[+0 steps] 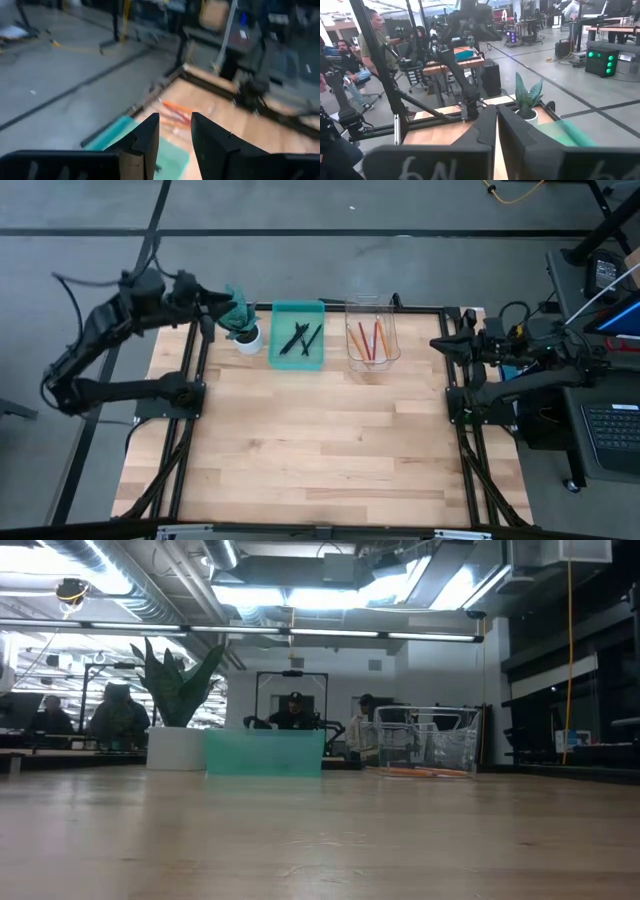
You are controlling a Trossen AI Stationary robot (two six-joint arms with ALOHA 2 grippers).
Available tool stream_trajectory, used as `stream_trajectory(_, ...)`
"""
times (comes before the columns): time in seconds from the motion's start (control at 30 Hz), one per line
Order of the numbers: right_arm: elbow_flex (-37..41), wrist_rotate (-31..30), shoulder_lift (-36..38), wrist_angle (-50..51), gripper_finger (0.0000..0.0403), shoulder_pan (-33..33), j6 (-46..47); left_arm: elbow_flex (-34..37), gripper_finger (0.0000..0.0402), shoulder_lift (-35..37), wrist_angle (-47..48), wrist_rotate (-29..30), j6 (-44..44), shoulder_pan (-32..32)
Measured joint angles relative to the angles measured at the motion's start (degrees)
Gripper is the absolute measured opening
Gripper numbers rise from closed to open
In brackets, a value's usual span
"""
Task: Sort pens & pencils
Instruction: Return to Home Position
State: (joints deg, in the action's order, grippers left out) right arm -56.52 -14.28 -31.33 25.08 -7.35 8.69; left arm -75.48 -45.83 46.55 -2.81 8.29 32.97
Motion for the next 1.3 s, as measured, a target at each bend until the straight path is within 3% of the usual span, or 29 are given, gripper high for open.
stream_trajectory(0.2,2.97,-0.10,0.00,-0.25,0.0021,0.00,-1.35,14.03,0.0107,10.96,-9.65,6.28,3.56,0.02)
stream_trajectory(0.43,8.96,-0.11,0.70,-2.68,0.0021,0.00,-1.64,27.71,0.0107,22.61,-16.65,6.39,6.28,0.00)
stream_trajectory(0.6,17.03,0.24,5.05,-8.58,0.0021,0.00,-1.33,35.96,0.0107,29.35,-20.80,6.09,6.63,0.00)
stream_trajectory(0.8,27.26,3.85,12.42,-14.87,0.0021,-0.02,-2.03,43.96,0.0107,33.71,-26.31,1.96,8.16,-0.04)
stream_trajectory(1.03,35.91,3.53,18.69,-19.28,0.0021,-0.02,-1.47,52.42,0.0107,37.56,-30.01,1.69,12.59,-1.19)
stream_trajectory(1.3,43.31,3.37,23.23,-23.14,0.0021,0.00,-1.49,63.88,0.0107,45.15,-38.33,3.10,13.79,-7.27)
